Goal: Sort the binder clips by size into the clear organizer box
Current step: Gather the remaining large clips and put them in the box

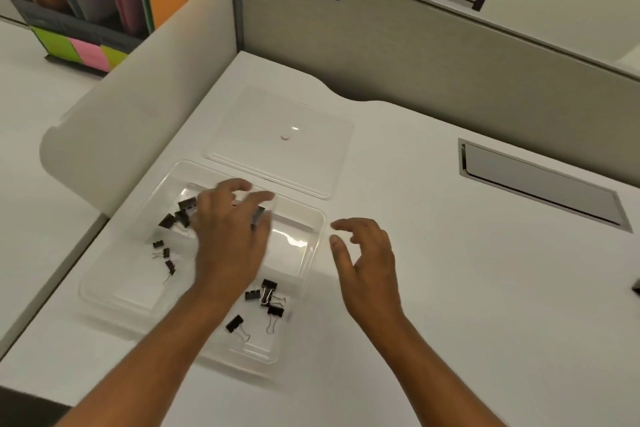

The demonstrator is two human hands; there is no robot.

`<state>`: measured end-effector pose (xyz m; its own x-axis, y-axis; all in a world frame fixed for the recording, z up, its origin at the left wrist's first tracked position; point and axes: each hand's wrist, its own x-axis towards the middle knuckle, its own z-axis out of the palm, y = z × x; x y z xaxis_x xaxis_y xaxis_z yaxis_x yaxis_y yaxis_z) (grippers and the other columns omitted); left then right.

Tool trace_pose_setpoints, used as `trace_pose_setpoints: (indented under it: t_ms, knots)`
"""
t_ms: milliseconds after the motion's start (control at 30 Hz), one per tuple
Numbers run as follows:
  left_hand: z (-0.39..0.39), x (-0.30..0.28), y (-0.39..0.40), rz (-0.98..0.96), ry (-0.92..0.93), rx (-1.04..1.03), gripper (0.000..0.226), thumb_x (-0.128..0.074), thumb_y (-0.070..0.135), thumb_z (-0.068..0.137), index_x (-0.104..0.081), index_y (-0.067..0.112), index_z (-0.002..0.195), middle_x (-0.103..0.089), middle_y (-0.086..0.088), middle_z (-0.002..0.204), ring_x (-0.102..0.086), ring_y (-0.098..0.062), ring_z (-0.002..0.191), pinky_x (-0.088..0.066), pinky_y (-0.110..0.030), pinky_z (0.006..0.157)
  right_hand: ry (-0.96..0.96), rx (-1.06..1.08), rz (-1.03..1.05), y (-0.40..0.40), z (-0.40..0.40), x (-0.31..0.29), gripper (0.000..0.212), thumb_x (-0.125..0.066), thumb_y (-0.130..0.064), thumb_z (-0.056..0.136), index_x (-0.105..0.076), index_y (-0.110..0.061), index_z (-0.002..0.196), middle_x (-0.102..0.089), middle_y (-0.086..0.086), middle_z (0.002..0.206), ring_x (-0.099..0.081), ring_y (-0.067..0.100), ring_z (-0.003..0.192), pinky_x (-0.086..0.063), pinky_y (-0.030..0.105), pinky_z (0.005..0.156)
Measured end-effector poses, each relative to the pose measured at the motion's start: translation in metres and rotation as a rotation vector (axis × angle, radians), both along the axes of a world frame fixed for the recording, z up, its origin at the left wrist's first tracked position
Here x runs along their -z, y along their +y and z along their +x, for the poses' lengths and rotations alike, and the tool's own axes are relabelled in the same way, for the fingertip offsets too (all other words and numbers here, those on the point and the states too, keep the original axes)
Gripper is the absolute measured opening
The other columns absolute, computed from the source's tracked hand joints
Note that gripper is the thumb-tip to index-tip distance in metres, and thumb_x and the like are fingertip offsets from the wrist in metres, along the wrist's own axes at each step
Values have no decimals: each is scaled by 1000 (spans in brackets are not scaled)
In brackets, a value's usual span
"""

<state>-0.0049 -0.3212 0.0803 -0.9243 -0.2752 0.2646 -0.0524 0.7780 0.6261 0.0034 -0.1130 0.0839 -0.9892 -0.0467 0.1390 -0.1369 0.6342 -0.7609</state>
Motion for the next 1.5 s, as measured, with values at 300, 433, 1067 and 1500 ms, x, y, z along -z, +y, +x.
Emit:
trace_pose_setpoints:
  t_ms: [300,433,1067,1500]
  knots:
    - [11,-9,165,-32,141,494,42,-56,34,102,-57,27,143,-49,-8,153,-22,-32,156,-22,-60,124,99,232,201,96,24,-21,42,-65,-15,97,-57,-32,135,-50,-8,147,-40,12,140,-38,42,115]
    - [22,-6,230,-60,130,638,45,-52,40,102,-56,24,144,-49,-9,154,-25,-33,156,-27,-62,122,140,391,174,163,43,-19,42,-66,-9,96,-60,-29,132,-54,-9,142,-44,10,136,-45,43,112]
    - [55,47,589,-249,-19,977,59,-68,36,96,-42,32,149,-43,-5,157,-29,-32,154,-30,-57,121,-21,753,50,516,121,55,41,-65,-12,97,-58,-33,131,-49,-16,141,-40,5,133,-45,27,104]
    - [-49,69,777,-544,-95,1154,64,-56,29,103,-27,18,159,-25,-6,168,-60,-31,113,-58,-42,81,-51,823,238,700,0,77,41,-65,-25,99,-57,-20,139,-61,3,137,-53,31,120,-51,46,94]
